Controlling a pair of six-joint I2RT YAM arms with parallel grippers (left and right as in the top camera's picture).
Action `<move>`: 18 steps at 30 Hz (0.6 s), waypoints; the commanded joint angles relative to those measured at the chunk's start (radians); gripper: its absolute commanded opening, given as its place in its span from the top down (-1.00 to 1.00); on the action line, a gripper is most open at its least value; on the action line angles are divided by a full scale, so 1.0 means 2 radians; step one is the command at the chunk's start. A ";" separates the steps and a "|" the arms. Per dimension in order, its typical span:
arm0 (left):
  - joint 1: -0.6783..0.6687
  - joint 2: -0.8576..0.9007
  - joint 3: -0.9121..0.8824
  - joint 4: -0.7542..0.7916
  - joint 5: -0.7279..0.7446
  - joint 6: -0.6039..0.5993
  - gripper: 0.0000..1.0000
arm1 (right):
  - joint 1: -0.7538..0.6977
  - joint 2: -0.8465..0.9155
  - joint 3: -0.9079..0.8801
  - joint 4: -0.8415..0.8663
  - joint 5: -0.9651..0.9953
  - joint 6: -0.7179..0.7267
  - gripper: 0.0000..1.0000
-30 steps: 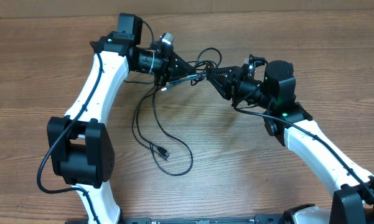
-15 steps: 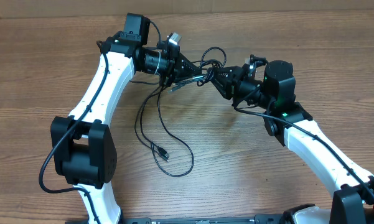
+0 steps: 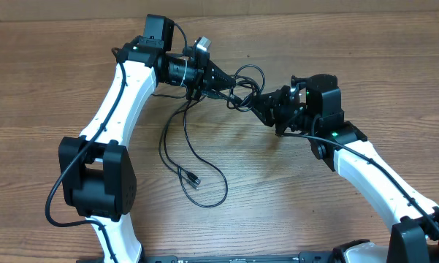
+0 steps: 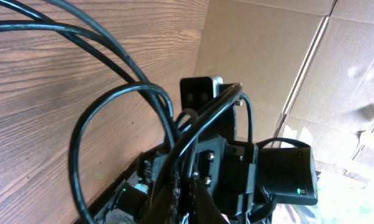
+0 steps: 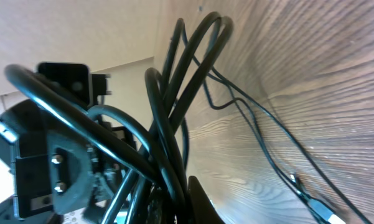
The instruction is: Untangle cables
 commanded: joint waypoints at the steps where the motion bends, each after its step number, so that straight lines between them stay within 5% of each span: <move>1: 0.011 -0.010 0.010 0.006 0.026 -0.014 0.92 | 0.003 0.003 0.002 -0.026 -0.013 -0.047 0.92; 18: 0.032 -0.010 0.010 0.006 0.023 0.015 0.92 | 0.003 0.003 0.002 -0.130 -0.007 -0.113 0.93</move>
